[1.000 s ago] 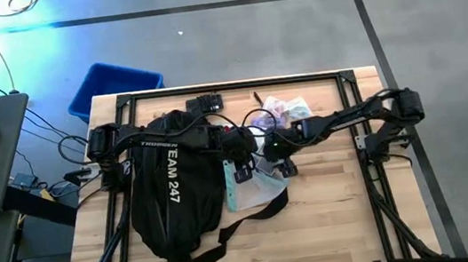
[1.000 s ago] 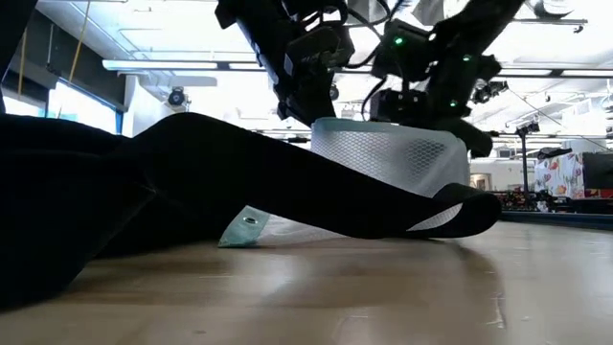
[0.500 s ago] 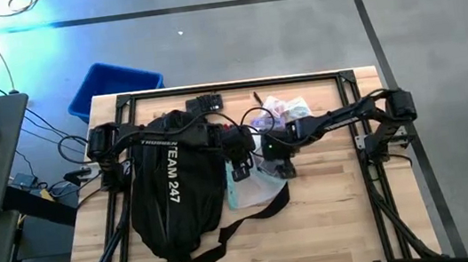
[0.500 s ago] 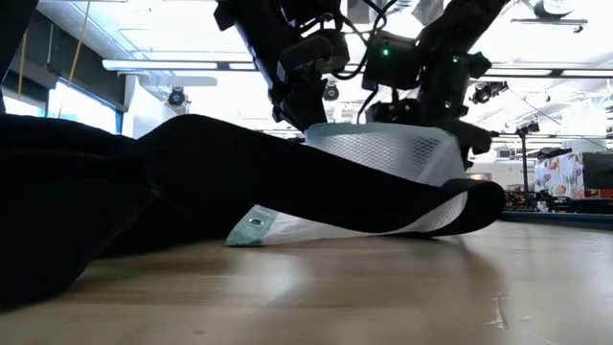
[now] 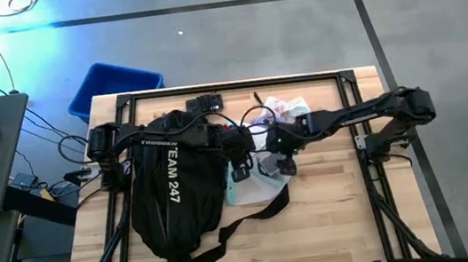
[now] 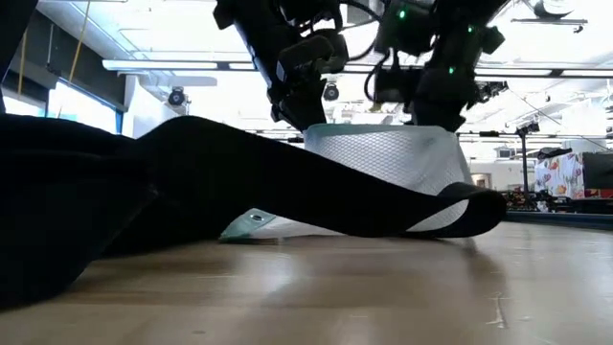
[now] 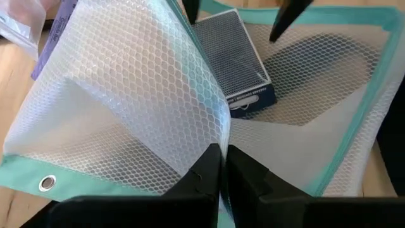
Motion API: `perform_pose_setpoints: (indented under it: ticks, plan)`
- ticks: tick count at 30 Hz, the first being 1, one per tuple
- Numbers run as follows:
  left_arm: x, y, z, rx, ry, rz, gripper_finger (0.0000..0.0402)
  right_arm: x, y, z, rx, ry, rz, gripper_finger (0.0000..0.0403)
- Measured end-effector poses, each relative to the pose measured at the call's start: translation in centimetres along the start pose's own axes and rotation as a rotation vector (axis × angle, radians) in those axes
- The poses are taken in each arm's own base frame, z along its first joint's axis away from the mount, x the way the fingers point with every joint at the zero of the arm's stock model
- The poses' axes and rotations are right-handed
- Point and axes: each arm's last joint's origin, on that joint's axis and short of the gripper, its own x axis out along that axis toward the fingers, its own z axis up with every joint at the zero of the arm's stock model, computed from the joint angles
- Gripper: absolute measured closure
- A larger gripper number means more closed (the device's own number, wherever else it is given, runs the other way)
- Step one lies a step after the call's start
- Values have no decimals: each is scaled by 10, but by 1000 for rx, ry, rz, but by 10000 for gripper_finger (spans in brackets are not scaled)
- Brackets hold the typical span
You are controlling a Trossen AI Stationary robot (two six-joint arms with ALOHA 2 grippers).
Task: Unpack backpack
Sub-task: Remove the dark blue playing card from the transparent zip bag
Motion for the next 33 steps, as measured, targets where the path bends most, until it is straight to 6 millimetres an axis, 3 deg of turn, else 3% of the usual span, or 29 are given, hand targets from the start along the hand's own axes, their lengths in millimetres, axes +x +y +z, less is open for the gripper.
perform_pose_setpoints:
  ticks: [6,17,28,33]
  plan:
    - [0,0,0,0,-1,0,402,-6,0,1,-372,-28,-13,121]
    - [1,0,-1,-3,6,3,402,22,-2,-3,-384,50,123,107]
    - [1,0,-1,-10,6,5,402,37,-7,-4,-406,94,55,35]
    - [1,0,-1,-18,5,5,402,39,-15,-4,-444,85,39,24]
